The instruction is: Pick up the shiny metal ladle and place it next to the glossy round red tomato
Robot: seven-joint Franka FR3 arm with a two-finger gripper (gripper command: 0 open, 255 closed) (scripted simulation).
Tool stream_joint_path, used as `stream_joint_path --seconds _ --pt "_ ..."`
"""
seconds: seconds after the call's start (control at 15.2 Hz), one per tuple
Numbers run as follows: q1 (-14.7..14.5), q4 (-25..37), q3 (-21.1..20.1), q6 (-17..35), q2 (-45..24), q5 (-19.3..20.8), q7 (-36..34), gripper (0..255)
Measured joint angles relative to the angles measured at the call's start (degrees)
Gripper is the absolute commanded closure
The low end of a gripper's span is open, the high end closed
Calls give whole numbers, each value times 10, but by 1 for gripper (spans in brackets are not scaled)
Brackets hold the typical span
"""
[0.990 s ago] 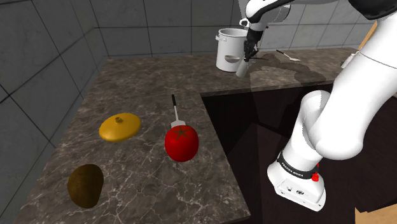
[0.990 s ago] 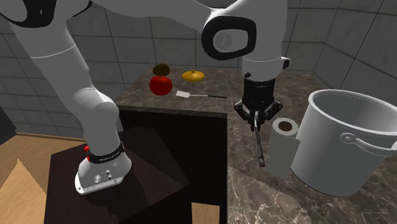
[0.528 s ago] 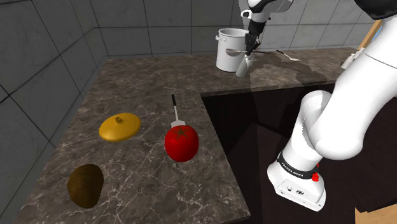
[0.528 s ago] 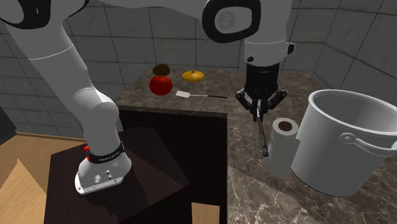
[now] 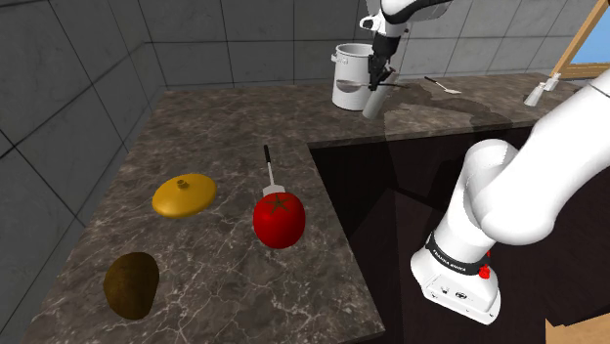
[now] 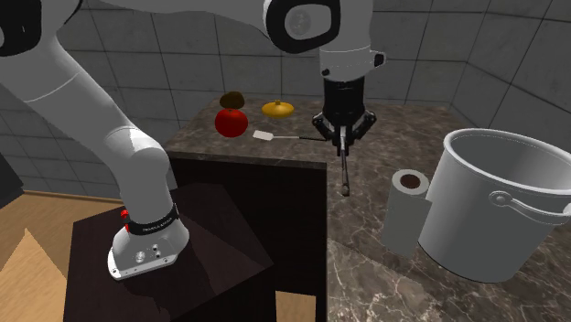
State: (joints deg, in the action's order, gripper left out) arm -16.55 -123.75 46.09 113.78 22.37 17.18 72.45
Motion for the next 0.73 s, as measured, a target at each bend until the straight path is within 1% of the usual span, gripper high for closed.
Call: stream_joint_path --seconds 0.13,0.4,0.53,0.73 --pt "6 -23 -35 -8 27 12 -37 255" --pt "11 -72 -97 -17 73 24 -105 255" --pt "9 -90 -127 -23 89 23 -137 255" --pt "5 -112 -160 -26 107 19 -175 255"
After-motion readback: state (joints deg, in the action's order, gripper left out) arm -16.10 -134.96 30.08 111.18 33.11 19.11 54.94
